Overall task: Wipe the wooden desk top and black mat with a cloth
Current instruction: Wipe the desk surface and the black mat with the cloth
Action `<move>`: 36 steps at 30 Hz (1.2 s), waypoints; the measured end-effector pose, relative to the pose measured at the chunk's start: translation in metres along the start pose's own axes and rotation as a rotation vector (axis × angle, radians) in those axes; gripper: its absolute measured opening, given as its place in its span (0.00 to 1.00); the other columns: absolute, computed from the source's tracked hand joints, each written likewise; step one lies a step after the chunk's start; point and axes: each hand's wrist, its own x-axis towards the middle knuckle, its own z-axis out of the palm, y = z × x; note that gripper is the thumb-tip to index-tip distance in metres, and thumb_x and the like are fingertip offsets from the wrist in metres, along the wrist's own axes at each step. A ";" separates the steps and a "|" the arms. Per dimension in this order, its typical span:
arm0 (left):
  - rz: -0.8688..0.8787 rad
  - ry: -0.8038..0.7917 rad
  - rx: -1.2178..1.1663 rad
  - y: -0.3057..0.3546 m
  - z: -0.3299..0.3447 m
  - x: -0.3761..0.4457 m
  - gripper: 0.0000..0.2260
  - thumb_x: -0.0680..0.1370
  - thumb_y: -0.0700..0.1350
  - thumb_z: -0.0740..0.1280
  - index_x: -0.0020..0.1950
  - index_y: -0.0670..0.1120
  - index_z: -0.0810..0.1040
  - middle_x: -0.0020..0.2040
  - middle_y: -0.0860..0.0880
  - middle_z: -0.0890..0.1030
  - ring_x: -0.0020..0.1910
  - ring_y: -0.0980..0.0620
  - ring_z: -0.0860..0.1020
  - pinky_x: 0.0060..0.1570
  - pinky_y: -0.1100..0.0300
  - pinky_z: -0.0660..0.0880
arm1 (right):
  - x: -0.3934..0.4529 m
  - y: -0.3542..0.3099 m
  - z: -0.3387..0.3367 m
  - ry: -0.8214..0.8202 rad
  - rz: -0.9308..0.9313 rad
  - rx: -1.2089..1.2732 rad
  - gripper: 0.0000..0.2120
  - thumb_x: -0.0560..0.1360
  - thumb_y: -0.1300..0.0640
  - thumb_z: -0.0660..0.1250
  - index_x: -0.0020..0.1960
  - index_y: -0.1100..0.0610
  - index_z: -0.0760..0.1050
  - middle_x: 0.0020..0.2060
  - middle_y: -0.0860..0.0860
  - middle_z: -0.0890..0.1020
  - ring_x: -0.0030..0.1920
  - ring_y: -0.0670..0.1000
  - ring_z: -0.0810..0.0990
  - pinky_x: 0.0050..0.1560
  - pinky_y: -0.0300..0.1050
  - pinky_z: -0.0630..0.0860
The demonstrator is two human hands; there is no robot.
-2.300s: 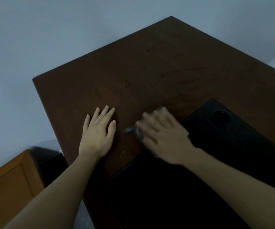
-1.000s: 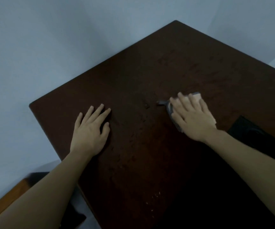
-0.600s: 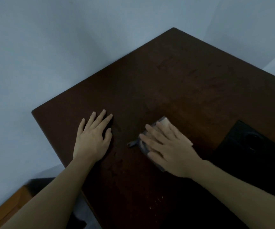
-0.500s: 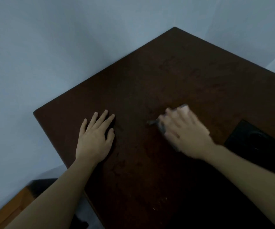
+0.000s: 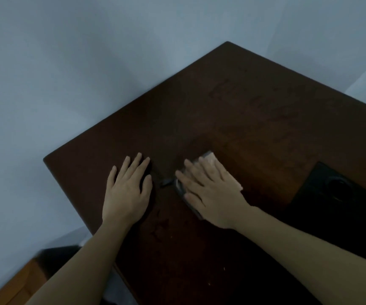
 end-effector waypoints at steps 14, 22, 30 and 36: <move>-0.021 -0.019 0.020 0.003 -0.002 -0.001 0.24 0.84 0.58 0.44 0.81 0.59 0.54 0.82 0.59 0.49 0.80 0.59 0.41 0.79 0.51 0.40 | 0.078 0.040 -0.020 0.038 0.347 0.019 0.29 0.83 0.40 0.35 0.83 0.45 0.39 0.83 0.52 0.43 0.81 0.63 0.41 0.77 0.66 0.40; -0.029 -0.005 0.038 0.001 0.003 -0.001 0.28 0.81 0.62 0.40 0.81 0.60 0.54 0.82 0.59 0.50 0.80 0.59 0.42 0.79 0.51 0.41 | 0.014 0.067 -0.005 0.008 0.035 -0.094 0.29 0.83 0.41 0.40 0.82 0.47 0.51 0.81 0.53 0.57 0.80 0.58 0.51 0.76 0.65 0.55; -0.051 0.045 0.025 0.002 0.004 -0.003 0.28 0.81 0.61 0.42 0.81 0.59 0.58 0.81 0.60 0.53 0.80 0.59 0.45 0.79 0.52 0.42 | 0.084 0.106 -0.032 0.010 0.451 0.086 0.27 0.85 0.42 0.40 0.82 0.43 0.36 0.82 0.49 0.39 0.81 0.61 0.38 0.78 0.66 0.40; -0.143 0.137 0.063 0.007 0.004 -0.007 0.30 0.80 0.62 0.42 0.81 0.57 0.59 0.82 0.57 0.54 0.80 0.57 0.44 0.79 0.48 0.37 | 0.052 -0.018 0.001 0.095 -0.037 -0.001 0.30 0.81 0.39 0.33 0.82 0.43 0.41 0.82 0.48 0.42 0.81 0.57 0.38 0.78 0.62 0.36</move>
